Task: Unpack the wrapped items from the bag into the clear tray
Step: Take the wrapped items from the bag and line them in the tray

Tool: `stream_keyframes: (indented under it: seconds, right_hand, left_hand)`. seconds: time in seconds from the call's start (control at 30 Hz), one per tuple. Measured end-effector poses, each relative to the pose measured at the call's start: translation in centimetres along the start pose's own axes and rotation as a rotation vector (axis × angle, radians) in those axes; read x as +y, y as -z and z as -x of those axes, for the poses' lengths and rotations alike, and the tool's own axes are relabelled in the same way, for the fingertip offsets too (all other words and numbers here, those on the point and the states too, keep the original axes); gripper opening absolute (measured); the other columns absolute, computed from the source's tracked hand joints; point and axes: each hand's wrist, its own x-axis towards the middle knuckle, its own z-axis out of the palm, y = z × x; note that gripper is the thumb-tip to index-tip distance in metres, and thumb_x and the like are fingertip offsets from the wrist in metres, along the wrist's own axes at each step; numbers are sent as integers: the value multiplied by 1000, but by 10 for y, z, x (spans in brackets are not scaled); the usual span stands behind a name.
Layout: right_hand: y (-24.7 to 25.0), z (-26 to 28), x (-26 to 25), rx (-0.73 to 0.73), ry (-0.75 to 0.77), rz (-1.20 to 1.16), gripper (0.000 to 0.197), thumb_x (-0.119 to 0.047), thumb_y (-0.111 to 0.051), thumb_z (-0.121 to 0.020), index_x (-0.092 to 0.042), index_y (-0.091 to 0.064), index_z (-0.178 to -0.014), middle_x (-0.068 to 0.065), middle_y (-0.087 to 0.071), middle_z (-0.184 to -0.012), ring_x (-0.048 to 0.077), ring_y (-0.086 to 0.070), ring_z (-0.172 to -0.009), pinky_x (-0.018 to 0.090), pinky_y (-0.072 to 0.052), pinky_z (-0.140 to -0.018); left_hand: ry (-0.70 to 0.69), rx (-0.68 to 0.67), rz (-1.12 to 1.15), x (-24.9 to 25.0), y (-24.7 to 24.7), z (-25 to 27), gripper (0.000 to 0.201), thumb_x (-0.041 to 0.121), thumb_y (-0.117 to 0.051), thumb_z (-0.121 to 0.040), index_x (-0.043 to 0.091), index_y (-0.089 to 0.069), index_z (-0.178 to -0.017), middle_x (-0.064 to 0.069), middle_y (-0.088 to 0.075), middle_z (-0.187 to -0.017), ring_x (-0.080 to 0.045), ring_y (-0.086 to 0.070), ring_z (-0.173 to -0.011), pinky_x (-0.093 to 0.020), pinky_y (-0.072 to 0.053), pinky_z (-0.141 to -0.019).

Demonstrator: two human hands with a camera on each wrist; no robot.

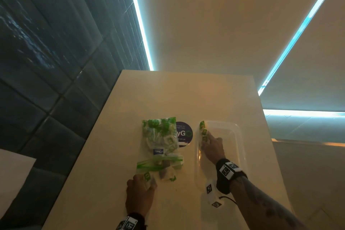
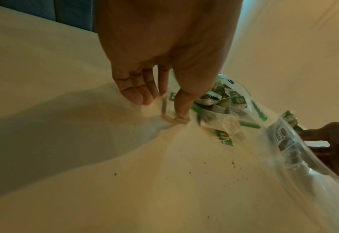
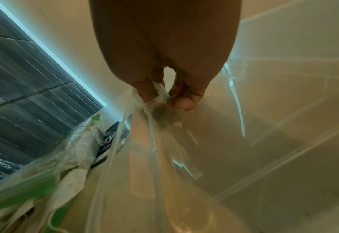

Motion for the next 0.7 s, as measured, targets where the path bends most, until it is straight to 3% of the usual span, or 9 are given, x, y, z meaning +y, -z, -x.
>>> stream_keyframes:
  seconds: [0.1, 0.2, 0.27, 0.33, 0.4, 0.47, 0.57, 0.63, 0.7]
  right_hand:
    - [7, 7, -1, 14, -44, -63, 51, -27, -56, -94, -17, -40, -142, 14, -40, -121, 23, -44, -90, 40, -46, -89]
    - [16, 21, -8, 166, -52, -176, 59, -23, -61, -92, -12, -35, -145, 15, -40, -129, 22, -48, -100, 43, -48, -95]
    - [21, 36, -19, 299, 40, -218, 50, -17, -59, -93, -12, -43, -141, 13, -47, -123, 20, -52, -99, 38, -51, -89]
    - [19, 55, -32, 337, 198, -247, 35, -14, -58, -94, -15, -54, -129, 6, -54, -111, 19, -58, -92, 34, -55, -80]
    - [11, 76, -44, 217, 350, -215, 19, -12, -58, -94, -16, -64, -112, -1, -63, -99, 8, -62, -84, 21, -55, -75]
    - [-1, 98, -54, -52, 404, -133, 12, -12, -60, -93, -13, -69, -100, -6, -66, -88, -3, -61, -73, 11, -50, -68]
    - [-18, 118, -63, -366, 322, -84, 14, -18, -66, -90, -14, -70, -102, -1, -67, -96, -2, -59, -66, 10, -47, -58]
    - [-25, 125, -66, -438, 251, -193, 19, -22, -71, -86, -17, -70, -104, 1, -67, -103, 3, -62, -75, 10, -47, -59]
    - [-27, 130, -70, -449, 209, -331, 16, -25, -71, -86, -14, -72, -98, 7, -70, -95, 11, -65, -77, 19, -51, -64]
  left_hand:
    - [-27, -53, -34, 0, 0, -1, 35, 51, -69, -76, 24, -53, -92, -2, -47, -92, -27, -56, -91, -36, -50, -80]
    - [-28, -69, 31, 3, 2, -1, 32, 50, -73, -71, 24, -55, -76, 1, -58, -83, -21, -59, -79, -35, -52, -73]
    - [-1, -85, 157, 8, 6, 2, 25, 41, -78, -69, 23, -61, -74, 5, -66, -76, -18, -63, -76, -34, -53, -71]
    - [27, -95, 296, 10, 10, 4, 21, 35, -82, -66, 25, -65, -74, 8, -69, -74, -14, -66, -75, -33, -54, -70]
    - [10, -116, 427, 13, 15, 7, 19, 34, -83, -69, 23, -68, -75, 7, -72, -73, -13, -66, -71, -29, -54, -62]
    - [-22, -164, 575, 18, 22, 13, 11, 22, -80, -77, 19, -70, -76, 3, -72, -71, -16, -62, -66, -25, -49, -54]
    - [-66, -277, 701, 27, 34, 17, 4, 9, -75, -81, 11, -72, -83, -3, -73, -76, -17, -61, -70, -28, -49, -59]
    - [-118, -351, 711, 34, 40, 18, 9, 5, -73, -81, 6, -71, -90, -10, -74, -86, -18, -64, -74, -27, -51, -61]
    - [-182, -380, 709, 42, 46, 19, 12, 1, -70, -82, 5, -70, -94, -13, -74, -90, -18, -67, -77, -25, -52, -60]
